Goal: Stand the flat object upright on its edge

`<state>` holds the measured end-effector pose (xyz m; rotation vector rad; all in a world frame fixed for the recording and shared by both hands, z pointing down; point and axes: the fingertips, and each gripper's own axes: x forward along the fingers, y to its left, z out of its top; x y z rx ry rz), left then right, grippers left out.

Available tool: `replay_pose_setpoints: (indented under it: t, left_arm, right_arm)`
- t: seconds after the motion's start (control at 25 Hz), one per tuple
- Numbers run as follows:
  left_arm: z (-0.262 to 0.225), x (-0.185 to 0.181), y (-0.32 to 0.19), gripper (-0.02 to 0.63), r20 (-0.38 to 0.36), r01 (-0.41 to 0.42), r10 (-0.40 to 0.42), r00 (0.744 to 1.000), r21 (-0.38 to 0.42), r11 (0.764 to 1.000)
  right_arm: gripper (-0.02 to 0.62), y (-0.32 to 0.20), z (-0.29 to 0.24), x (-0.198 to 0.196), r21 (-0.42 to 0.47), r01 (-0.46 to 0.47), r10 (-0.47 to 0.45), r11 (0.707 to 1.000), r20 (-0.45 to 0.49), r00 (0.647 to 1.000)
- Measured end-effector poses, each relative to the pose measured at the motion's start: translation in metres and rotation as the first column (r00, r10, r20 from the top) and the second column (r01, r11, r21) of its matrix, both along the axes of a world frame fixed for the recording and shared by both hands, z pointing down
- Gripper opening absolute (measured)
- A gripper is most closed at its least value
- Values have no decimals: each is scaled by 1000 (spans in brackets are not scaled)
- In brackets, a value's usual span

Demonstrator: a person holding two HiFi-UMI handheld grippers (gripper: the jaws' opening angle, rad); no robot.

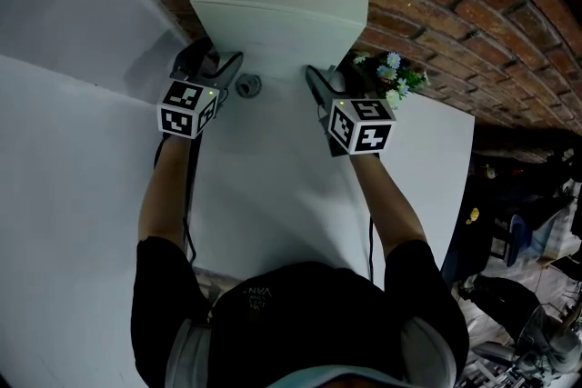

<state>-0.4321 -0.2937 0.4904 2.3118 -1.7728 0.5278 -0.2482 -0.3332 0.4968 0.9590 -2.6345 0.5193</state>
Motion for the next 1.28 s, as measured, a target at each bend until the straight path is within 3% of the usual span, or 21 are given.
replay_pose_setpoints:
  t: [0.6, 0.76, 0.92, 1.12, 1.28]
  left_arm:
    - [-25, 5, 25, 276, -52, 41, -38, 998, 55, 998]
    - [-32, 11, 35, 274, -64, 47, -42, 997, 72, 996]
    - [-42, 15, 49, 199, -65, 66, -59, 996, 104, 992]
    - [-51, 23, 66, 95, -67, 82, -74, 995, 125, 989]
    - [-56, 36, 81, 56, -72, 83, -74, 995, 131, 988]
  right_arm:
    - [304, 11, -22, 13, 45, -2, 2, 999, 7, 1000]
    - [224, 17, -33, 17, 89, -9, 8, 996, 10, 1000]
    - [185, 28, -45, 19, 126, -2, 0, 992, 19, 1000]
    - [77, 40, -55, 24, 153, 5, -9, 988, 24, 1000]
    - [34, 53, -61, 27, 164, 18, -23, 986, 27, 999]
